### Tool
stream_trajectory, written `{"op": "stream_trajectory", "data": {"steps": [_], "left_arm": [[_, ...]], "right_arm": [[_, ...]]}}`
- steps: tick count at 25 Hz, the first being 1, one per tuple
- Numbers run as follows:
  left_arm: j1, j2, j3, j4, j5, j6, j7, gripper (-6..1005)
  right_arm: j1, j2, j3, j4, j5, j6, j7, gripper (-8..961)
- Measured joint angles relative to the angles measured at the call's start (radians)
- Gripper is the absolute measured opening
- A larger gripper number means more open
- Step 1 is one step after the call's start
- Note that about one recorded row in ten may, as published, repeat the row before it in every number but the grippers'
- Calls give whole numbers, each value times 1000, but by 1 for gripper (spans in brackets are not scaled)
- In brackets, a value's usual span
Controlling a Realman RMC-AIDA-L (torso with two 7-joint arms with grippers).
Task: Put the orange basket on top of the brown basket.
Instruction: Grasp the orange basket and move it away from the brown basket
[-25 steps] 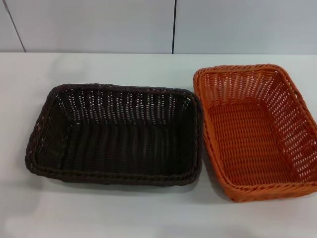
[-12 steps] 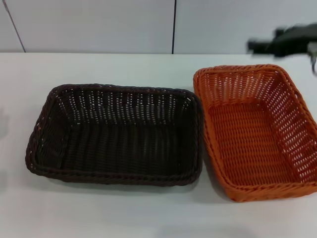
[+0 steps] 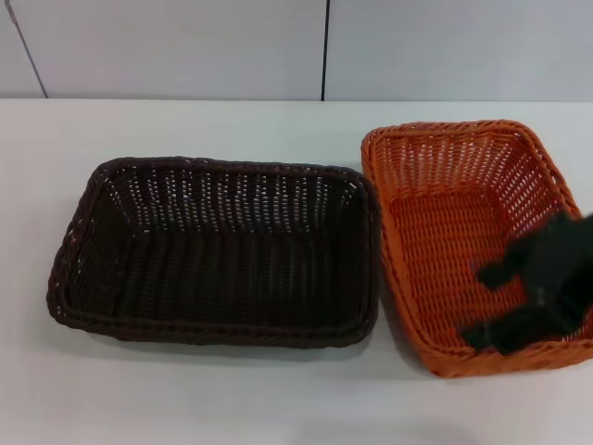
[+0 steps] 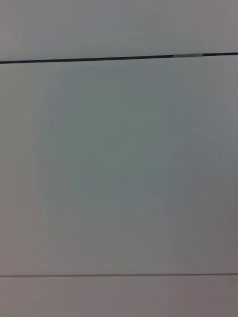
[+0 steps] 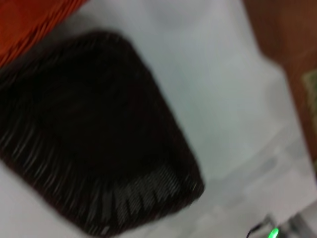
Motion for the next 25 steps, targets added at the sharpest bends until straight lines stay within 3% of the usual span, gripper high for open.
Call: {"op": "stream_trajectory", "data": {"steps": [3, 11, 25], "left_arm": [[-10, 0, 0, 8, -5, -5, -1, 784], [-27, 1, 5, 23, -7, -13, -2, 784], [-36, 3, 9, 16, -7, -13, -3, 783]], "right_arm": [[21, -5, -5, 35, -74, -63, -19, 705], [45, 2, -22, 80, -202, -74, -51, 701], [80, 30, -145, 283, -332, 60, -96, 695]]}}
